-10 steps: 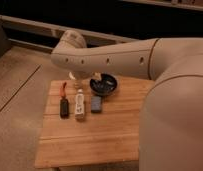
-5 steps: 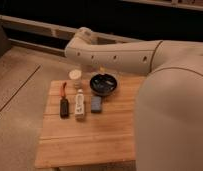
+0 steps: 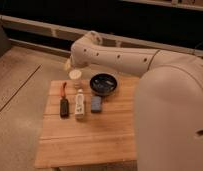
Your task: Move the arm in a circular motion
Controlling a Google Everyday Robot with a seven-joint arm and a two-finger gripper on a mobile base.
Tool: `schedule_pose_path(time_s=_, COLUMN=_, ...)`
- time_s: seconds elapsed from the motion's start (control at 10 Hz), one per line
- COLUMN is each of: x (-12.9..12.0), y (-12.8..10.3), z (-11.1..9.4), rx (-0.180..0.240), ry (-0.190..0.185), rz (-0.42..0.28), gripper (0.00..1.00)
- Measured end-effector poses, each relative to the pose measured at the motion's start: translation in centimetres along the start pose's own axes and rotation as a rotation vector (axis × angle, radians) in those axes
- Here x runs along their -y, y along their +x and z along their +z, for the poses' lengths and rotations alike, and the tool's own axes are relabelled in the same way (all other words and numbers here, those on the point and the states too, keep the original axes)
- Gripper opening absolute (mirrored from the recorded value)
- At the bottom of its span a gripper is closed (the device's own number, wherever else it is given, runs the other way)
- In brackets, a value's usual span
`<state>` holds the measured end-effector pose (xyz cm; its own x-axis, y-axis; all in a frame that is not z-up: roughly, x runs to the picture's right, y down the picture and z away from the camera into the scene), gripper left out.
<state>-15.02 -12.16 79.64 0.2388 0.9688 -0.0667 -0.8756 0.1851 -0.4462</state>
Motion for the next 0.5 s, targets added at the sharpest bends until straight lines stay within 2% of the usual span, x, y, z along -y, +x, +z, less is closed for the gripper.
schedule_pose_path(time_s=0.1, x=-1.2, y=-0.2, z=1.0, rx=-0.002, ry=-0.056, rz=-0.036, gripper=0.65)
schedule_pose_path(time_s=0.3, x=-3.5, y=0.2, z=2.6, rx=-0.040, ry=-0.113, rz=-0.116, gripper=0.65)
schedule_pose_path(time_s=0.4, x=-4.5, y=0.7, z=3.0, rx=-0.068, ry=-0.117, rz=-0.157, gripper=0.65)
schedule_pose_path(time_s=0.5, x=-5.2, y=1.4, z=3.2, rx=-0.105, ry=-0.102, rz=-0.200, gripper=0.65)
